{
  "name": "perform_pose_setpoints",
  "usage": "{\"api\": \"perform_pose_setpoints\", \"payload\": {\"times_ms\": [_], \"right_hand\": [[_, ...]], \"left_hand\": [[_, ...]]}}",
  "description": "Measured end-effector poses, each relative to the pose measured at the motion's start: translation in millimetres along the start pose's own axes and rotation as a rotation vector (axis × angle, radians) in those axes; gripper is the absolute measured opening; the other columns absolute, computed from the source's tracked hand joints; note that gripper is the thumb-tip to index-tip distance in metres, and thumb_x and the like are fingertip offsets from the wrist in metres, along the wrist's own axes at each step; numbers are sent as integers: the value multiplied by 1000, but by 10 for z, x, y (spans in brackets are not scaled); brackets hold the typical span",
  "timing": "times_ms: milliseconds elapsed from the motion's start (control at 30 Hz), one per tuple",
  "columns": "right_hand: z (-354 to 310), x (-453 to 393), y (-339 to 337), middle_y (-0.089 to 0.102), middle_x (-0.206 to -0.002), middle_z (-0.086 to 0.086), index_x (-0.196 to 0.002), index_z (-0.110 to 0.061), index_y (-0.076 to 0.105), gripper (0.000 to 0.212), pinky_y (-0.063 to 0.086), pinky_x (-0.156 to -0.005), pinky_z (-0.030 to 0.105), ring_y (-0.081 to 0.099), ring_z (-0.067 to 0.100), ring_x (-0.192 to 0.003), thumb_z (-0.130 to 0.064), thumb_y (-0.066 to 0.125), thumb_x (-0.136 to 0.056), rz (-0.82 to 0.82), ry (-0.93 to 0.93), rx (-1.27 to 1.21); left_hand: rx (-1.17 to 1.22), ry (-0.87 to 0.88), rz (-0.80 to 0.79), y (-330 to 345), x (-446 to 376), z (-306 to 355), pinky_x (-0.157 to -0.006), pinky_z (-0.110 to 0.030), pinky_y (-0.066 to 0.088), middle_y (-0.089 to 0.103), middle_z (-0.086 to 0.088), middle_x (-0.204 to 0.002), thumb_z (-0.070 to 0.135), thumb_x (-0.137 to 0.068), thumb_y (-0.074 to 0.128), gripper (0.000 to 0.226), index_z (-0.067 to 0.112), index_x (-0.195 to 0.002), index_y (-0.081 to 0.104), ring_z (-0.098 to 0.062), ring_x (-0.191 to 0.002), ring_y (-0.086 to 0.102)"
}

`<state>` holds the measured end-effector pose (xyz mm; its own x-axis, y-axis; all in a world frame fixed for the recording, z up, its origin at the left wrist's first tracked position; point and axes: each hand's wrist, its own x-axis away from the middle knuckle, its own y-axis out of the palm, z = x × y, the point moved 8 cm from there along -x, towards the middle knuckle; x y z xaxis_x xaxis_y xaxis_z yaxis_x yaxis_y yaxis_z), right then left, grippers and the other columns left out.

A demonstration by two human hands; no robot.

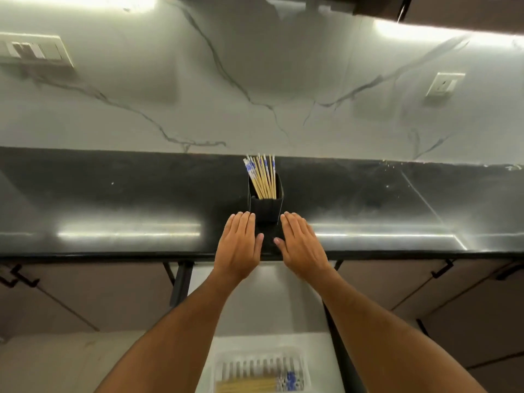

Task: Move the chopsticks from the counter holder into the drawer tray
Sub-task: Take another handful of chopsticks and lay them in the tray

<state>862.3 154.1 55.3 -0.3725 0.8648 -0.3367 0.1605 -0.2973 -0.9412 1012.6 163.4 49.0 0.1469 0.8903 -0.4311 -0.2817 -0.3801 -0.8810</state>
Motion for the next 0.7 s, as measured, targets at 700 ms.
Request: {"api": "perform_pose_setpoints", "payload": {"times_ms": [700], "right_hand": [[433, -1939, 482, 50, -139, 7, -145, -11, 38, 48, 46, -105, 31, 49, 18, -121, -40, 36, -106, -10, -78, -190]], "left_hand": [[9, -90, 90, 523, -1676, -415, -120, -42, 32, 56, -7, -137, 48, -107, 18, 54, 13, -137, 47, -22, -131, 49]]}}
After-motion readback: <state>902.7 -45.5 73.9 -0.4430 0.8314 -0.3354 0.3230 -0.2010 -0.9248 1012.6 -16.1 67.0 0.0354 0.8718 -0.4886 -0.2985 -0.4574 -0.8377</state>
